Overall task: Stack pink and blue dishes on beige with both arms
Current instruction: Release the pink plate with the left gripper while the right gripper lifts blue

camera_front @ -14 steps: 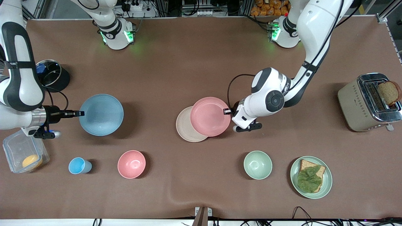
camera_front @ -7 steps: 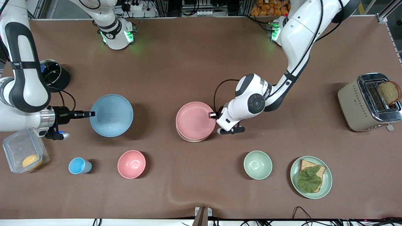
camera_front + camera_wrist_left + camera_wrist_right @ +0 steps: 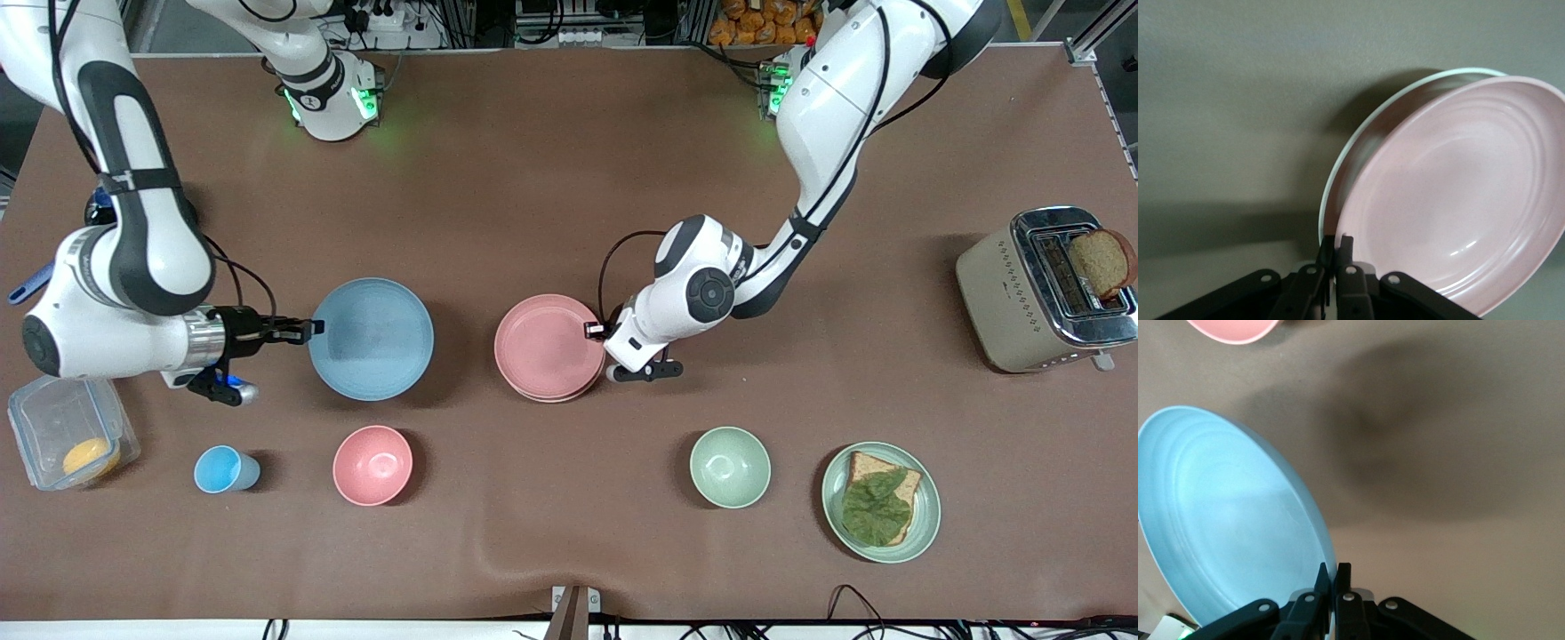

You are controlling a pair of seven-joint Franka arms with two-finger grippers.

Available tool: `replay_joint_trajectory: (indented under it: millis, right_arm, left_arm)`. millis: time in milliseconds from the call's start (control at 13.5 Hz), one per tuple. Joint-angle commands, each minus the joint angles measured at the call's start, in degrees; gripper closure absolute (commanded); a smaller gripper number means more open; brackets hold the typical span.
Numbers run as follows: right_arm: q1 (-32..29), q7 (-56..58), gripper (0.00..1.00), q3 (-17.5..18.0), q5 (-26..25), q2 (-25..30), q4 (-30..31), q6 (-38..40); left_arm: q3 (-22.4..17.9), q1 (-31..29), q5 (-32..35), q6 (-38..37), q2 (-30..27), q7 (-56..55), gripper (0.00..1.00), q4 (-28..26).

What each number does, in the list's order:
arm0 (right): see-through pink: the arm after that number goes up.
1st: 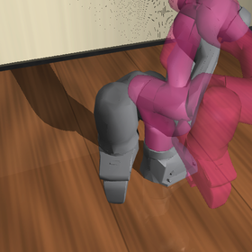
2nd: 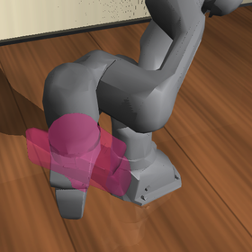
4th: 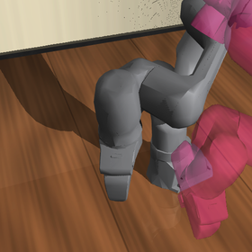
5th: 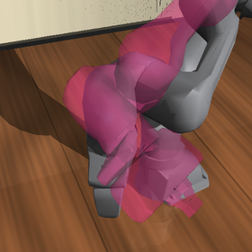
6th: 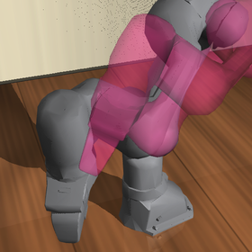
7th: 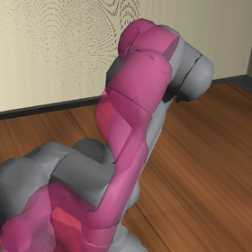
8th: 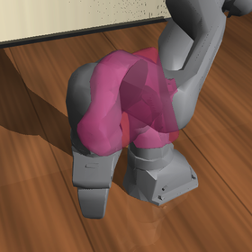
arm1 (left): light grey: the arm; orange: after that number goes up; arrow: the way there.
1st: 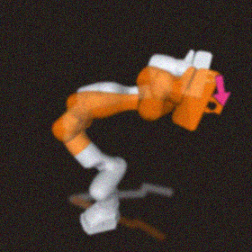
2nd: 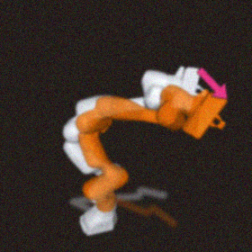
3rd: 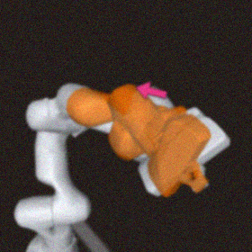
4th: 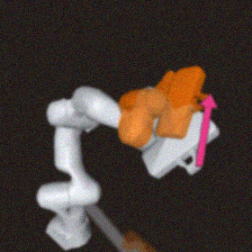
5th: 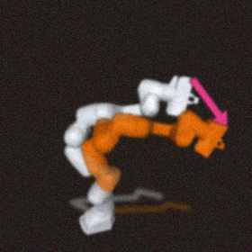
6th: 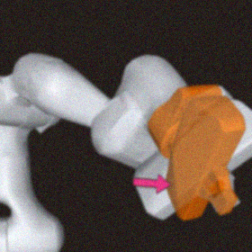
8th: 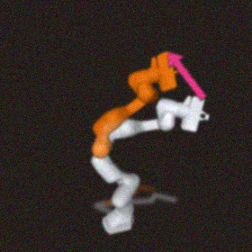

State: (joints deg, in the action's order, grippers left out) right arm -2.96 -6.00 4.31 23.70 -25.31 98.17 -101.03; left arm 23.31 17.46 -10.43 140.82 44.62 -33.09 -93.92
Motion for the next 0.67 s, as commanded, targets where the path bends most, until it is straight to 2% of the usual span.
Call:
replay_joint_trajectory:
  millis: [0, 74, 148, 222, 593]
  right_arm:
    - [0.4, -1.6, 1.00, -0.4, 2.5, -0.3, 0.3, -0.7]
    - [0.8, -2.3, 1.00, -0.4, 2.7, -0.4, 0.4, -1.0]
    - [1.2, -2.8, 1.00, -0.4, 2.7, -0.4, 0.4, -1.1]
    - [1.3, -3.3, 1.00, -0.3, 2.8, -0.4, 0.4, -1.2]
    - [4.7, -6.3, 1.00, -0.4, 4.1, -0.5, 0.6, -2.3]
  left_arm:
    - [-1.2, 1.5, 0.9, 0.5, 0.6, -0.3, 1.00, 1.4]
    - [-1.2, 1.4, 0.8, 0.5, 0.5, -0.3, 0.95, 1.4]
    - [-1.3, 1.4, 0.7, 0.5, 0.5, -0.7, 0.65, 1.4]
    - [-1.4, 1.4, 0.9, 0.4, 0.2, -0.9, 0.01, 1.4]
    - [-1.5, 0.2, 1.5, -2.1, -3.9, -0.7, 0.00, 0.9]
